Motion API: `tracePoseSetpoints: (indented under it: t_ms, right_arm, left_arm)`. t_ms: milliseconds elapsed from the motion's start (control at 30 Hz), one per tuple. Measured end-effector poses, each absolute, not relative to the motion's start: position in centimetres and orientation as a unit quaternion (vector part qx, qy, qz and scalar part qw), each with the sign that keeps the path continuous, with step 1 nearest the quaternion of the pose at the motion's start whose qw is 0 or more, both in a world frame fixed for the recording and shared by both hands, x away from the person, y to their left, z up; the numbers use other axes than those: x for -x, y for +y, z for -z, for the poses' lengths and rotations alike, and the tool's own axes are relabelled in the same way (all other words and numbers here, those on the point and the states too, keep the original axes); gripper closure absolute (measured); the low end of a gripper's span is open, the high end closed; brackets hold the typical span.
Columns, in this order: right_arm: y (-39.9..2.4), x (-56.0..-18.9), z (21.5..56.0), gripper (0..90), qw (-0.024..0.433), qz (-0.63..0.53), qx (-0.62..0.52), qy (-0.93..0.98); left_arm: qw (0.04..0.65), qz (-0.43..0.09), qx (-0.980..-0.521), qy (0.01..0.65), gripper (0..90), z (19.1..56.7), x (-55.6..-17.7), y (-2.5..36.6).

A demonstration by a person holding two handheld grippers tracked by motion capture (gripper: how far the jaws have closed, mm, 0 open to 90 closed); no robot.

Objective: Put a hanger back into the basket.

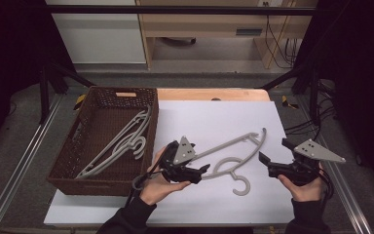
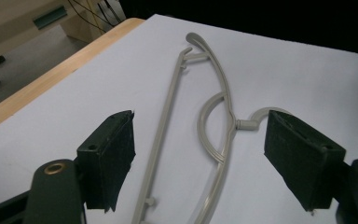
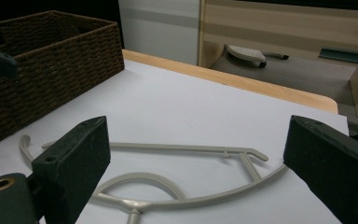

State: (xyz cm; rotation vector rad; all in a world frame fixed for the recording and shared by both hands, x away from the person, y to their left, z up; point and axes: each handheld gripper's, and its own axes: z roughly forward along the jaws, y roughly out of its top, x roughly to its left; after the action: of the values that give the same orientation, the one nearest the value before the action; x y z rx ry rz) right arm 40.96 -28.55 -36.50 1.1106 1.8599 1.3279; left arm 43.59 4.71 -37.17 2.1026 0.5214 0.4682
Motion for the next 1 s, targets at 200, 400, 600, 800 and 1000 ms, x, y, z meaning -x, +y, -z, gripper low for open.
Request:
tracePoseSetpoints:
  t_ms: [200,400,600,800,1000]
  right_arm:
    - [-28.6,-40.9,36.5,7.5,0.296,-0.501,-0.417,0.698]
    - [-28.9,-40.7,36.6,7.7,0.296,-0.505,-0.418,0.695]
    - [-28.9,-40.7,36.6,7.8,0.292,-0.505,-0.420,0.694]
    - [-28.9,-40.7,36.6,7.9,0.291,-0.505,-0.421,0.695]
    - [-28.9,-40.7,36.6,8.0,0.293,-0.507,-0.418,0.695]
  left_arm:
    - [0.421,-0.177,-0.866,0.202,28.1,39.2,-44.4,2.5]
    - [0.398,-0.160,-0.882,0.192,32.6,41.1,-45.2,0.6]
    - [0.374,-0.150,-0.897,0.180,37.9,42.9,-45.9,-1.1]
    - [0.352,-0.139,-0.908,0.178,45.7,44.3,-46.6,-2.5]
    - [0.327,-0.141,-0.920,0.165,52.4,45.2,-47.0,-3.9]
